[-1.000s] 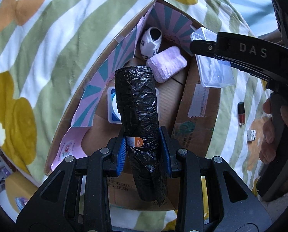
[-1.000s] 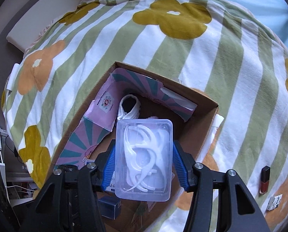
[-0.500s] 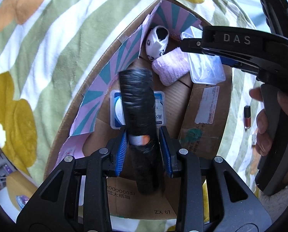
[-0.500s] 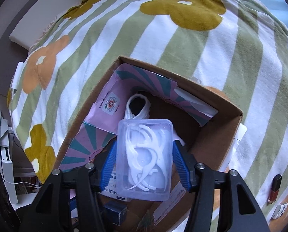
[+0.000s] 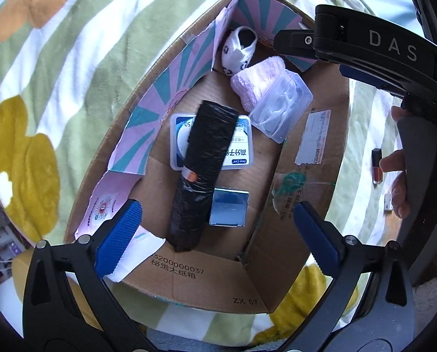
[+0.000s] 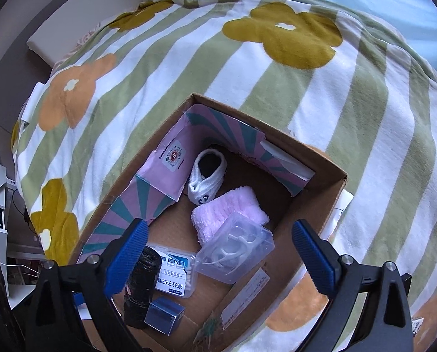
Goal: Organize objects
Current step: 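Release the black tube with the left tool while the right tool drops the floss case in, then withdraw both tools from the box toward the lipstick and tissue pack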
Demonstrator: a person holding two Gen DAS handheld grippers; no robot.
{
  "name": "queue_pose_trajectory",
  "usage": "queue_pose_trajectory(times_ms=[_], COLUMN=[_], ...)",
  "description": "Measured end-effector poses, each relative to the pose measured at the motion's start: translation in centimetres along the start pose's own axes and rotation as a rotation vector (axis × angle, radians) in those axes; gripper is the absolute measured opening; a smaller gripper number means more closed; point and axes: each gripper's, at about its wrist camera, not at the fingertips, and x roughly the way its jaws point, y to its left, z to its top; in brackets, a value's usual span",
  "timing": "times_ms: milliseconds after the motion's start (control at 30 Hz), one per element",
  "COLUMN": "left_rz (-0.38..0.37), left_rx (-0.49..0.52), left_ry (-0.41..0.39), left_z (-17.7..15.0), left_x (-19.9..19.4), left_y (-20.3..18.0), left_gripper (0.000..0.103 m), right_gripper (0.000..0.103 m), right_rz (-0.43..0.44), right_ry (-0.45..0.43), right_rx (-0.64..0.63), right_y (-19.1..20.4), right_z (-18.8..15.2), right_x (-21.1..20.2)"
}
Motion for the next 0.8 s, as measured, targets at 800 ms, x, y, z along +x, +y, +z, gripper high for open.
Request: queue_pose_trajectory(times_ms=[800], left_rz=[-0.03], left_rx=[0.123], left_ry=[-0.188], left_z=[-1.9], left_x=[-12.8], left_y=[-2.2], left_gripper=[0.103], right_gripper=[0.097], right_rz=[-0.102], right_ry=[-0.144], right_rx=[0.058], right_y=[0.0], right_z=[-5.9], right_x=[-15.7])
